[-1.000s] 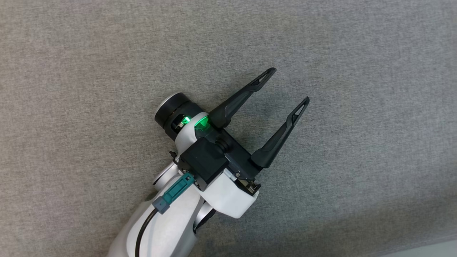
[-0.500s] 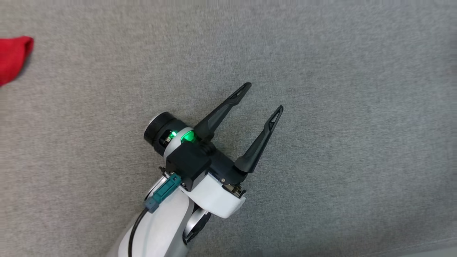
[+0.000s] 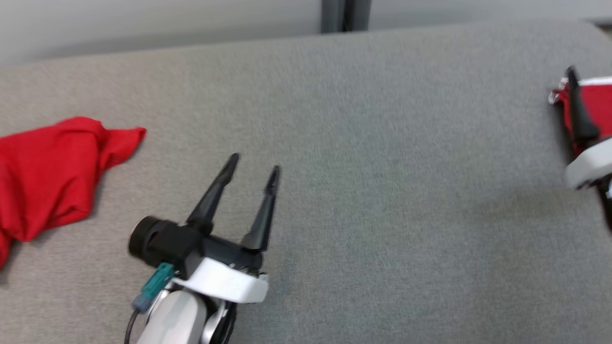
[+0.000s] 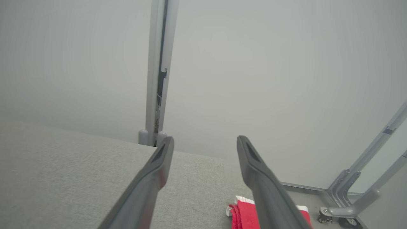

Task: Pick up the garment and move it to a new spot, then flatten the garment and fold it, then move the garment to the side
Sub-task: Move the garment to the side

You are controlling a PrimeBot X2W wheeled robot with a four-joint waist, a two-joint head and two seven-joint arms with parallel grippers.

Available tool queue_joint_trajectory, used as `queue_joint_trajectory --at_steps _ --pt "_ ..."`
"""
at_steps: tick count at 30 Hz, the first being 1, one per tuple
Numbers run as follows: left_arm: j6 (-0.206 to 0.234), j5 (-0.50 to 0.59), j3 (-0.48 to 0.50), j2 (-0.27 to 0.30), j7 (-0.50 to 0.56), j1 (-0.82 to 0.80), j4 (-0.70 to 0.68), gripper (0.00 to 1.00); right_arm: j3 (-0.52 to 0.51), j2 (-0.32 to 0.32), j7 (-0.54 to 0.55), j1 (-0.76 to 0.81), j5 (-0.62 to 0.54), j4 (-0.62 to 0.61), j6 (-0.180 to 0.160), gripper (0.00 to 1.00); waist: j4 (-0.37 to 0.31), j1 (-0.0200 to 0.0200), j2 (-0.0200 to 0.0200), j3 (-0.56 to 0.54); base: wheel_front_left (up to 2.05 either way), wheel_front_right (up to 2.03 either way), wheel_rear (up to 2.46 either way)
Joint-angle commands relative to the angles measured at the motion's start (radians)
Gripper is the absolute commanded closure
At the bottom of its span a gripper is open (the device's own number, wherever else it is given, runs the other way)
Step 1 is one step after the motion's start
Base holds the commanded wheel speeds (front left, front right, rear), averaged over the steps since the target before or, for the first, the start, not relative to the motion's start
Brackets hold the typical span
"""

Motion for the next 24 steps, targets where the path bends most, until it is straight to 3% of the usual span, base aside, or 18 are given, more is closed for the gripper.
queue_joint_trajectory --at_steps 1,10,24 --pt "0.003 0.004 0.017 0.005 0.001 0.016 0.002 0.00 -0.009 0.015 -0.001 0.032 -0.005 -0.016 0.000 0.00 0.037 -0.0002 0.0000 -0.084 0.00 0.00 0.00" --pt "-0.004 0.006 0.153 0.004 0.001 0.146 0.010 0.00 -0.056 0.166 -0.001 0.283 -0.012 -0.204 0.000 0.00 0.081 -0.0002 0.0000 -0.201 0.00 0.00 0.00" --pt "0.027 0.010 0.133 0.004 0.001 0.244 0.031 0.00 -0.150 0.298 -0.001 0.536 -0.075 -0.362 0.000 0.00 0.121 -0.0002 0.0000 -0.254 0.00 0.00 0.00"
